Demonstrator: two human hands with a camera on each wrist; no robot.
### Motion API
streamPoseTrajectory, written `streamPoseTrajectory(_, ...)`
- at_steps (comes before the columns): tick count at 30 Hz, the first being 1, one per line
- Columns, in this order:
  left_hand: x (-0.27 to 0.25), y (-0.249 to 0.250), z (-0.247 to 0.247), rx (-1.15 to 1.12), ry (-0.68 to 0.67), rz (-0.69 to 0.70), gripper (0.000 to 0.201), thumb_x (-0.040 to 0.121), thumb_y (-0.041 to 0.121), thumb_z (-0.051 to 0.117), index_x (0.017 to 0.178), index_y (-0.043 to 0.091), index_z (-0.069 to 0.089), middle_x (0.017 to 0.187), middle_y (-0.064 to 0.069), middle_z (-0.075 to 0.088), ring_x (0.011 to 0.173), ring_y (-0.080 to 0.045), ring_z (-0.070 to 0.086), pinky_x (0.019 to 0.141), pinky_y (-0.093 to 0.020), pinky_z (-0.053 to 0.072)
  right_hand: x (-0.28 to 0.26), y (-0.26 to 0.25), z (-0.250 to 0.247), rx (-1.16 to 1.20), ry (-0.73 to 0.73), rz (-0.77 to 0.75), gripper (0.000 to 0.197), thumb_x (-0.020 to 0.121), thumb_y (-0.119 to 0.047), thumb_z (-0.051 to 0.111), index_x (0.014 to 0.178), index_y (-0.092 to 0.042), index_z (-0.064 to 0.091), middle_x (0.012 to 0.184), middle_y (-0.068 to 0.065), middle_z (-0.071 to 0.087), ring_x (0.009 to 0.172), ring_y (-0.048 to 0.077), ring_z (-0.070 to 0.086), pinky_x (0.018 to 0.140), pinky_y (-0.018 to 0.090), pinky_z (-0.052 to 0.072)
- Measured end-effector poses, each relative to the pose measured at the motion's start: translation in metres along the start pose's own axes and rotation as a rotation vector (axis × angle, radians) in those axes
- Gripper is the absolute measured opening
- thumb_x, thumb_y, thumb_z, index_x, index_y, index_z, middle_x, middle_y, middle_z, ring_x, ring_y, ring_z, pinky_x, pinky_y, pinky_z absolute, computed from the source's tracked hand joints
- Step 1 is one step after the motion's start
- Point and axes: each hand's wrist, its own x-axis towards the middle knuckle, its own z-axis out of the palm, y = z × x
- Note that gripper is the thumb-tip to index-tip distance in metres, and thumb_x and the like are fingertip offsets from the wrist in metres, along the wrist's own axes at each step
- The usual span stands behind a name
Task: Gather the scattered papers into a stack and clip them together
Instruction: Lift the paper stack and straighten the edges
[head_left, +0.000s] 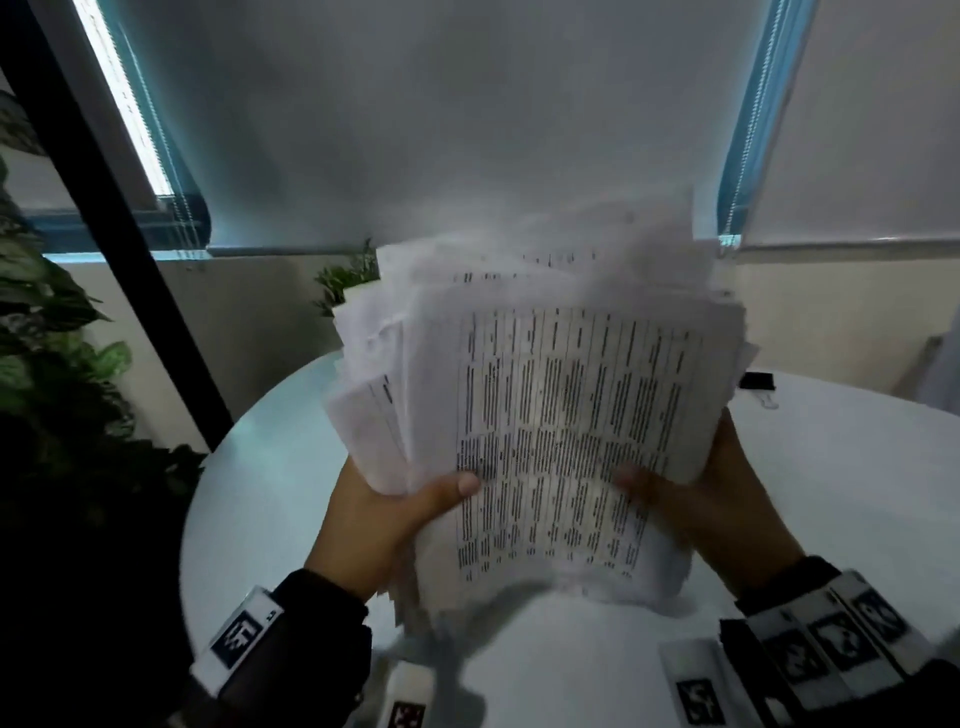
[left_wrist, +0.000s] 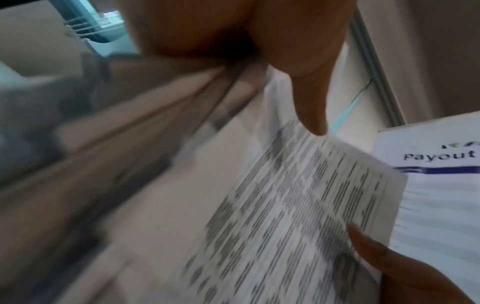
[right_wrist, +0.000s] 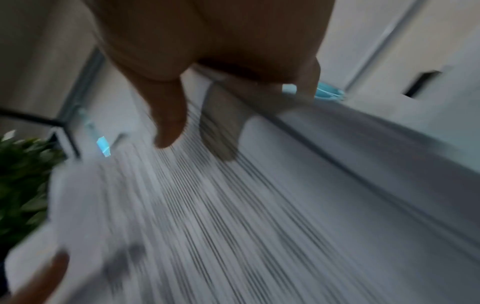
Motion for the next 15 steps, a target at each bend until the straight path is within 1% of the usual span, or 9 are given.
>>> streamPoseTrajectory(2,0.000,-0.006,-0.005,-0.012,-0.024,-0.055,0.058,0.060,0.001,0.084,0.113,0.012,0.062,0.097,0.009,0.075,0.087,-0.006,0.072,0.063,-0.014,0.054,-0.005,0.005,0.004,0.065,-0.003,0.022,0.065,0.060,-0.022,0.080,0.113,-0.037,0.047,0.107,-0.018,0.067,0.101,0.006,0.065,0.078,0.025,0.057)
streamPoseTrajectory(3,0.000,-0.011,-0.007,-0.026,-0.010,-0.072,0.057,0.062,-0.001,0.082,0.114,0.010,0.062,0.097,0.007,0.076,0.086,-0.007,0.072,0.062,-0.015,0.054,-0.009,0.007,0.008,0.082,0.007,0.022,0.062,0.062,-0.019,0.078,0.114,-0.035,0.048,0.109,-0.015,0.067,0.103,0.009,0.065,0.081,0.028,0.057)
streamPoseTrajectory(5,-0.001,-0.017,-0.009,-0.036,0.028,-0.066,0.052,0.062,0.001,0.084,0.109,0.011,0.065,0.095,0.005,0.076,0.085,-0.011,0.073,0.064,-0.018,0.056,-0.015,0.009,0.018,0.111,0.071,0.009,0.058,0.066,-0.009,0.069,0.114,-0.034,0.049,0.108,-0.014,0.068,0.103,0.008,0.065,0.080,0.024,0.056)
streamPoseTrajectory(7,-0.002,-0.018,-0.009,-0.030,0.047,-0.052,0.053,0.057,0.008,0.089,0.105,0.013,0.067,0.094,0.004,0.076,0.085,-0.013,0.073,0.067,-0.022,0.058,-0.020,0.013,0.024,0.144,0.118,-0.007,0.057,0.066,-0.006,0.066,0.113,-0.034,0.049,0.105,-0.018,0.069,0.099,0.004,0.065,0.075,0.019,0.054)
streamPoseTrajectory(8,-0.003,-0.018,-0.010,-0.035,0.044,-0.053,0.053,0.055,0.010,0.088,0.104,0.013,0.068,0.093,0.004,0.077,0.084,-0.012,0.073,0.066,-0.022,0.058,-0.021,0.015,0.024,0.159,0.123,-0.007,0.058,0.066,-0.004,0.065,0.113,-0.033,0.049,0.103,-0.018,0.069,0.097,0.003,0.066,0.074,0.018,0.054)
streamPoseTrajectory(10,0.000,-0.014,-0.016,-0.067,0.016,-0.055,0.047,0.054,0.006,0.085,0.098,0.012,0.068,0.085,0.006,0.077,0.074,-0.009,0.073,0.056,-0.017,0.055,-0.021,0.016,0.019,0.166,0.140,-0.003,0.063,0.063,-0.001,0.072,0.114,-0.029,0.049,0.102,-0.016,0.070,0.095,0.005,0.067,0.072,0.020,0.055)
streamPoseTrajectory(12,0.004,-0.009,-0.022,-0.073,-0.036,-0.053,0.044,0.053,0.006,0.091,0.090,0.015,0.070,0.079,0.005,0.077,0.063,-0.009,0.071,0.046,-0.015,0.050,-0.019,0.018,0.015,0.179,0.126,0.036,0.068,0.059,0.002,0.080,0.116,-0.022,0.053,0.104,-0.007,0.071,0.096,0.013,0.068,0.072,0.026,0.057)
streamPoseTrajectory(13,0.007,-0.008,-0.024,-0.081,-0.063,-0.041,0.044,0.049,0.012,0.093,0.088,0.017,0.072,0.081,0.003,0.077,0.064,-0.010,0.072,0.047,-0.016,0.051,-0.017,0.015,0.016,0.192,0.113,0.062,0.063,0.056,0.000,0.076,0.113,-0.021,0.059,0.102,-0.002,0.072,0.095,0.018,0.069,0.071,0.028,0.057)
streamPoseTrajectory(15,0.008,-0.004,-0.026,-0.128,-0.128,-0.016,0.052,0.040,0.026,0.089,0.090,0.025,0.075,0.093,-0.001,0.077,0.081,-0.014,0.073,0.060,-0.019,0.055,-0.015,0.012,0.014,0.210,0.045,0.084,0.048,0.052,0.001,0.069,0.093,-0.026,0.072,0.092,0.001,0.075,0.087,0.019,0.071,0.065,0.028,0.057)
